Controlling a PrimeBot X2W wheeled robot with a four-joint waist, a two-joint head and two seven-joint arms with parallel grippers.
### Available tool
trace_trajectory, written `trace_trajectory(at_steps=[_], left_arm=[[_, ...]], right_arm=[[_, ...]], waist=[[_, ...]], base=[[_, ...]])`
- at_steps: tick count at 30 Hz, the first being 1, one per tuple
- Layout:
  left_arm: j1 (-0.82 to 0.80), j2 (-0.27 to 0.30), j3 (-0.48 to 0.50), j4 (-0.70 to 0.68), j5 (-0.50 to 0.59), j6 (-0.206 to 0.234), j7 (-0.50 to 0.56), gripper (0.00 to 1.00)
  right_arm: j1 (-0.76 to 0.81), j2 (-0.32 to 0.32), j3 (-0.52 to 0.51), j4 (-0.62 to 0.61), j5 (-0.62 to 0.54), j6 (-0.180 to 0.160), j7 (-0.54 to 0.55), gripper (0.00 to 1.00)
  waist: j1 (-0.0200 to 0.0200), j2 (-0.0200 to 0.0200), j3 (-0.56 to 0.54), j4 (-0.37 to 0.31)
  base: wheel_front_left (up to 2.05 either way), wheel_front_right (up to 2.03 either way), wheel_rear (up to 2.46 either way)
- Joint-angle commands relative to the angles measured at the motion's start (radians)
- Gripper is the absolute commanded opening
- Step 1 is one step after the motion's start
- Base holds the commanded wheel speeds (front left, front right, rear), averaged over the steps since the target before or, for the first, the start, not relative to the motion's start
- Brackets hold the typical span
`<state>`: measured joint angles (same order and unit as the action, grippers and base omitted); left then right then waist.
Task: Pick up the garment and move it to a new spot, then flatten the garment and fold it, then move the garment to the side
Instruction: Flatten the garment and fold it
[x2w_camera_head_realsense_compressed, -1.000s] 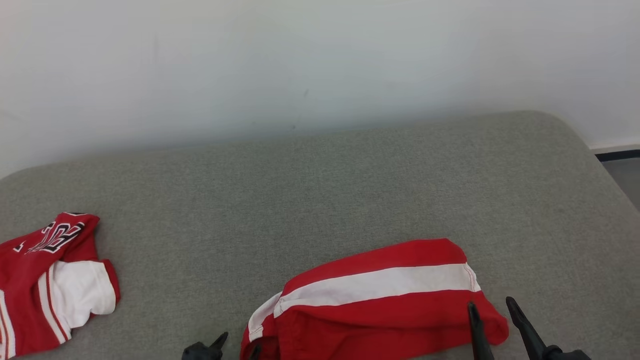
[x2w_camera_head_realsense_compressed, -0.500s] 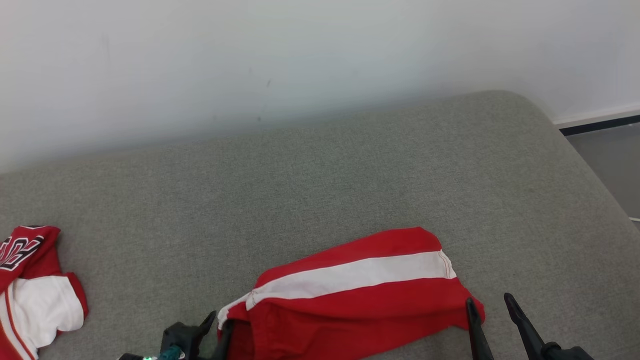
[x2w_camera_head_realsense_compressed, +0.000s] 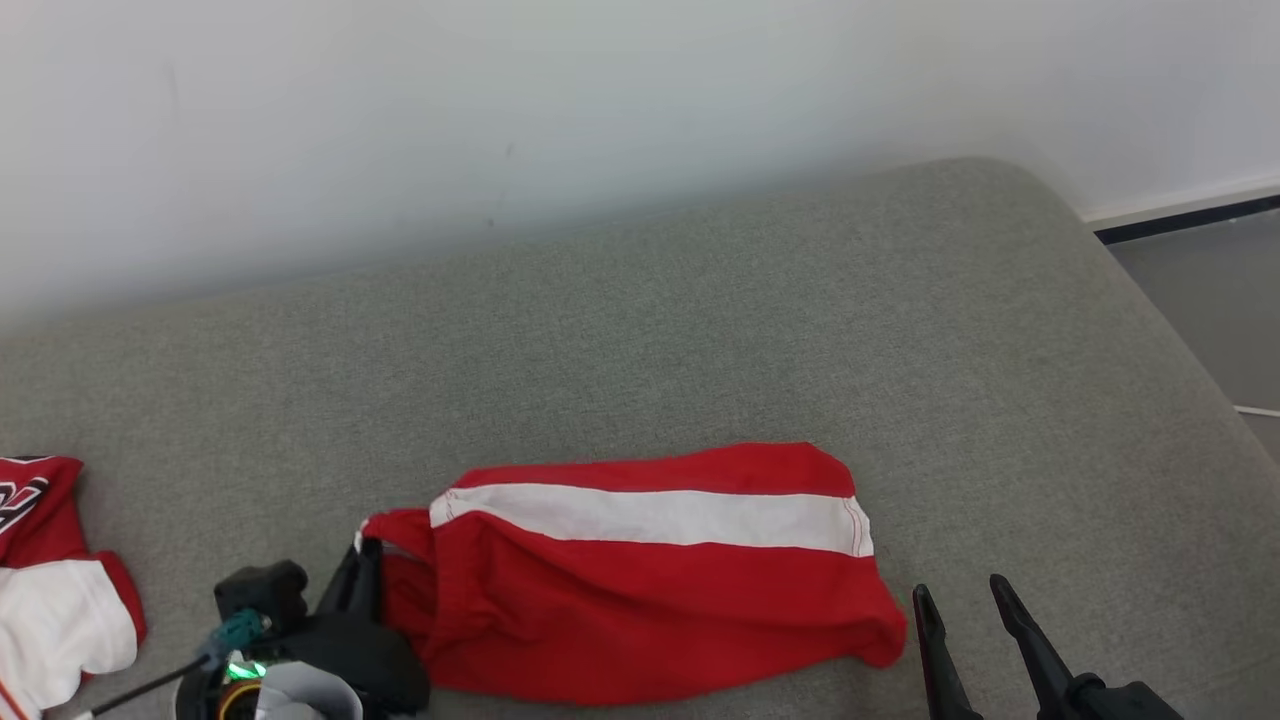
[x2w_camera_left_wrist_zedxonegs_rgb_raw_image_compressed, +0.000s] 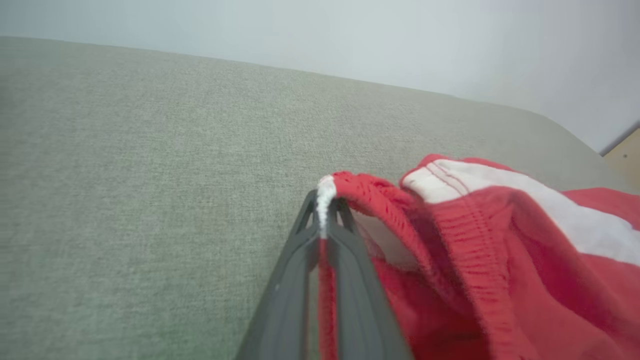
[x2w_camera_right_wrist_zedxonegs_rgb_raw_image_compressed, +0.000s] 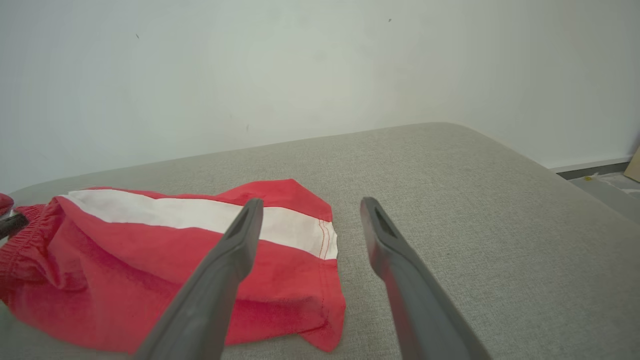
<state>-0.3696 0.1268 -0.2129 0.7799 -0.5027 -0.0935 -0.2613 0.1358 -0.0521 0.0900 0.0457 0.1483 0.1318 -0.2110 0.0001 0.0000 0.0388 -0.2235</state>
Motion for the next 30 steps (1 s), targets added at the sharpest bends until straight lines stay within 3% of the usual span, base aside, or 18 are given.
trace_trajectory(at_steps=[1,8,9,10,11,21,30], left_arm=[[-0.032,0.006,0.023,0.007,-0.009,0.017,-0.005,0.00],[-0.091,0.019,0.081,0.062,0.008,0.057,-0.004,0.00],[-0.096,0.018,0.081,0.078,0.008,0.057,-0.004,0.04],[-0.102,0.019,0.081,0.094,0.010,0.057,-0.004,0.68],[-0.108,0.022,0.078,0.110,0.013,0.055,-0.004,1.00],[-0.081,0.031,0.020,0.196,0.048,0.013,0.023,1.00],[-0.063,0.020,-0.044,0.071,0.027,-0.029,0.089,1.00]], right_arm=[[-0.010,0.002,0.003,0.001,0.007,-0.002,-0.002,1.00],[-0.020,0.002,0.011,0.002,0.002,-0.002,0.000,1.00],[-0.021,0.002,0.012,0.002,0.004,-0.002,0.001,1.00],[-0.022,0.002,0.013,0.003,0.006,-0.002,0.002,1.00],[-0.023,0.002,0.013,0.004,0.008,-0.002,0.003,1.00],[0.005,0.002,-0.003,0.014,0.017,-0.002,0.005,1.00],[0.016,0.002,0.006,0.016,0.025,-0.002,0.005,1.00]], waist=[[-0.0001,0.0000,0.011,-0.010],[-0.0001,0.0000,0.035,-0.026],[-0.0001,0.0000,0.036,-0.026],[-0.0001,0.0000,0.038,-0.025],[-0.0001,0.0000,0.038,-0.024],[-0.0001,0.0000,-0.010,0.028],[-0.0001,0.0000,-0.040,0.091]], base=[[0.00,0.00,0.00],[0.00,0.00,0.00],[0.00,0.00,0.00],[0.00,0.00,0.00],[0.00,0.00,0.00],[0.00,0.00,0.00],[0.00,0.00,0.00]])
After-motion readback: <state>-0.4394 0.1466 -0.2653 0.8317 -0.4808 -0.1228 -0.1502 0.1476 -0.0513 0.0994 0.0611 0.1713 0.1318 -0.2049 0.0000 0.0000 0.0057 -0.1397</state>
